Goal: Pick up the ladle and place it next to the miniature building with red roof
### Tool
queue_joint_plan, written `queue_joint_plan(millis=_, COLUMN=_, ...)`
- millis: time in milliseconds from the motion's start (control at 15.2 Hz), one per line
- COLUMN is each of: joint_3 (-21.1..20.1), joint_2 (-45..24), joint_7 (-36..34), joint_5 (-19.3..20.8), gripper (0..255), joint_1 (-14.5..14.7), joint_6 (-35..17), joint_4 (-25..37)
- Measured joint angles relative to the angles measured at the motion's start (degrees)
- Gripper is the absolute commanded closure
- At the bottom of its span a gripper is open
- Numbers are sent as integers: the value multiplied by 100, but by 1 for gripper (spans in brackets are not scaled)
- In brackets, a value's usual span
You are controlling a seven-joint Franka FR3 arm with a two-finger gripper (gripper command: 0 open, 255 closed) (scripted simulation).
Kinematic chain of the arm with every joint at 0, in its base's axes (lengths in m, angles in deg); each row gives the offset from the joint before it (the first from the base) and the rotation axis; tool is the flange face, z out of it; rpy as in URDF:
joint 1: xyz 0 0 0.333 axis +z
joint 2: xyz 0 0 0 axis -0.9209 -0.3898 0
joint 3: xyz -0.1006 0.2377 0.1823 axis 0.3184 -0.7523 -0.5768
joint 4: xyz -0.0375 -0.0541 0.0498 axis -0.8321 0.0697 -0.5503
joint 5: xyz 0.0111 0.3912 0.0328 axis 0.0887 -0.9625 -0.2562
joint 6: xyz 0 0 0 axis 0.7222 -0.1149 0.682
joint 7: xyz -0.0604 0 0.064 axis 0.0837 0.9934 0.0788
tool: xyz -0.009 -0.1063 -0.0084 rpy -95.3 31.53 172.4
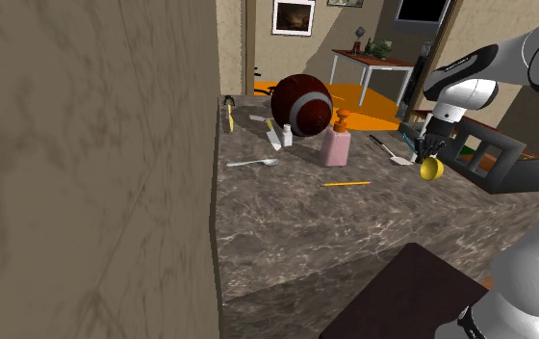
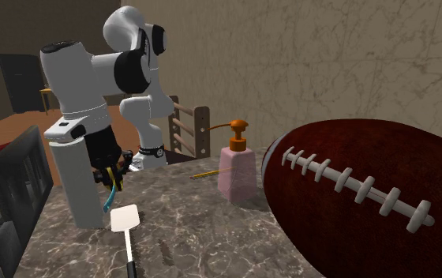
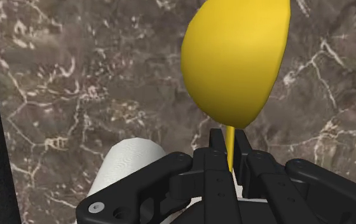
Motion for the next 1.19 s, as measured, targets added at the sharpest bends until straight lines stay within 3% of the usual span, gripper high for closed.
queue_joint_plan(millis=264, joint_3=-6, joint_2=-50, joint_7=99, joint_5=-94, gripper=255, joint_1=-33, joint_6=-324, joint_4=-53)
queue_joint_plan(millis=594, joint_3=1, joint_2=-67, joint_7=123, joint_5=-99, gripper=255, joint_1=-56, joint_6=-286, joint_4=-27)
queue_joint_plan(millis=660, joint_3=-10, joint_2=-50, joint_7=91, joint_5=-102, gripper=0, joint_1=-37, joint_6=-358, joint_4=-68)
queue_joint_plan(millis=990, joint_3=-42, joint_2=87, joint_7=71, joint_5=-86, gripper=0, joint_1=14, joint_6=-397, joint_4=-264)
queue_joint_plan(millis=1188, joint_3=-19, joint_2=-44, joint_7=45, joint_5=-46, gripper=0, joint_1=-28, joint_6=-69, joint_4=24)
